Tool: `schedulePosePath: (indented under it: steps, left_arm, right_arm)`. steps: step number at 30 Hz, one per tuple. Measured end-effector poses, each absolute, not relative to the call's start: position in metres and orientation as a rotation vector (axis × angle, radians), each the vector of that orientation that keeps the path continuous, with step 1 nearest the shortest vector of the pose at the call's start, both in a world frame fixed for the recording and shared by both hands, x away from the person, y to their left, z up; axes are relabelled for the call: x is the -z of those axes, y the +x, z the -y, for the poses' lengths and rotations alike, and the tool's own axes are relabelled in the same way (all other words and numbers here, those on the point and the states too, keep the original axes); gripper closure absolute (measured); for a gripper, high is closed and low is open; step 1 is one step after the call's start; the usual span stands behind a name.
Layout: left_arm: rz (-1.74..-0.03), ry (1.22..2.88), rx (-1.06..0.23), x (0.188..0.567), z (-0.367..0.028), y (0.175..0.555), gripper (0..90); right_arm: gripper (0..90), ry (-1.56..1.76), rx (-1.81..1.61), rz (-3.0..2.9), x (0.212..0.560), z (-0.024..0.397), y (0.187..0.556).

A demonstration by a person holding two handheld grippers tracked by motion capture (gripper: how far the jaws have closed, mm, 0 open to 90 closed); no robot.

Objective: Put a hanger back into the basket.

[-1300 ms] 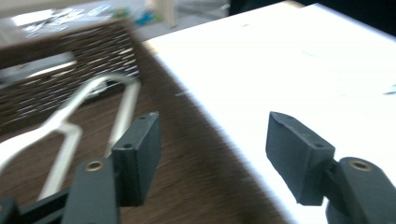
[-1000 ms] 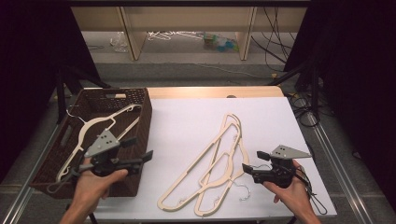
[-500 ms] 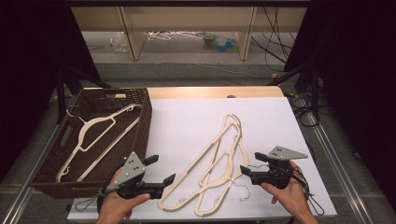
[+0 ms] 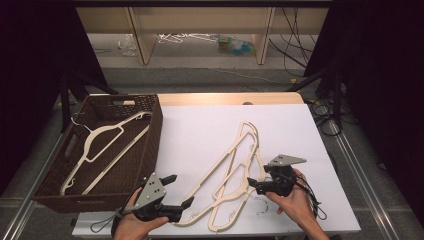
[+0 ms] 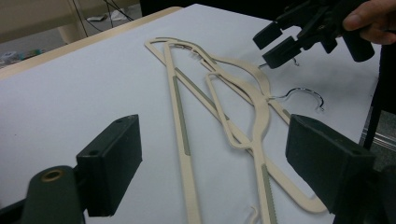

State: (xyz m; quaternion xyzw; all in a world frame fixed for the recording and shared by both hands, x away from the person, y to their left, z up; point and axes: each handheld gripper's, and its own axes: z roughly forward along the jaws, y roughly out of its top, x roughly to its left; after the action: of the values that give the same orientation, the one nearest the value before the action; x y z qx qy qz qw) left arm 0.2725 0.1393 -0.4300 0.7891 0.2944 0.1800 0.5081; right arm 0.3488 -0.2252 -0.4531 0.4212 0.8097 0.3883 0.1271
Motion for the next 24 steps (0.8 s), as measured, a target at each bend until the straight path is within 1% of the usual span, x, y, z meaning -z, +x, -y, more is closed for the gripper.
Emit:
schedulePosePath:
  steps: [6,8,9,11,12,14,17,20,22,24]
  left_arm:
    - [-0.706,1.908,-0.421,0.434,-0.139,0.272,18.5]
    - [-0.700,1.909,-0.425,0.434,-0.139,0.273,18.5]
    - [-0.695,1.912,-0.424,0.434,-0.139,0.273,18.5]
    - [-0.698,1.910,-0.423,0.434,-0.139,0.273,18.5]
    - [-0.707,1.912,-0.423,0.434,-0.139,0.272,18.6]
    - [-0.700,1.915,-0.422,0.434,-0.139,0.272,18.8]
    - [-0.704,1.912,-0.409,0.435,-0.138,0.272,19.3]
    - [-0.702,1.906,-0.403,0.437,-0.137,0.272,19.6]
    - [-0.701,1.911,-0.407,0.436,-0.138,0.272,19.8]
    - [-0.701,1.908,-0.414,0.436,-0.138,0.271,19.9]
  right_arm:
    - [28.1,1.256,-1.021,-2.370,0.465,0.202,0.364]
    - [31.6,1.232,-0.945,-2.394,0.469,0.196,0.368]
    - [32.1,1.245,-0.927,-2.397,0.470,0.195,0.370]
    - [36.9,1.274,-0.896,-2.420,0.473,0.191,0.371]
    - [37.0,1.290,-0.885,-2.426,0.474,0.189,0.372]
    - [41.2,1.299,-0.850,-2.446,0.475,0.186,0.373]
    - [41.0,1.350,-0.847,-2.439,0.477,0.183,0.376]
    - [40.3,1.329,-0.820,-2.442,0.478,0.181,0.379]
    - [42.2,1.303,-0.780,-2.452,0.477,0.179,0.379]
    - [46.8,1.323,-0.768,-2.451,0.476,0.176,0.377]
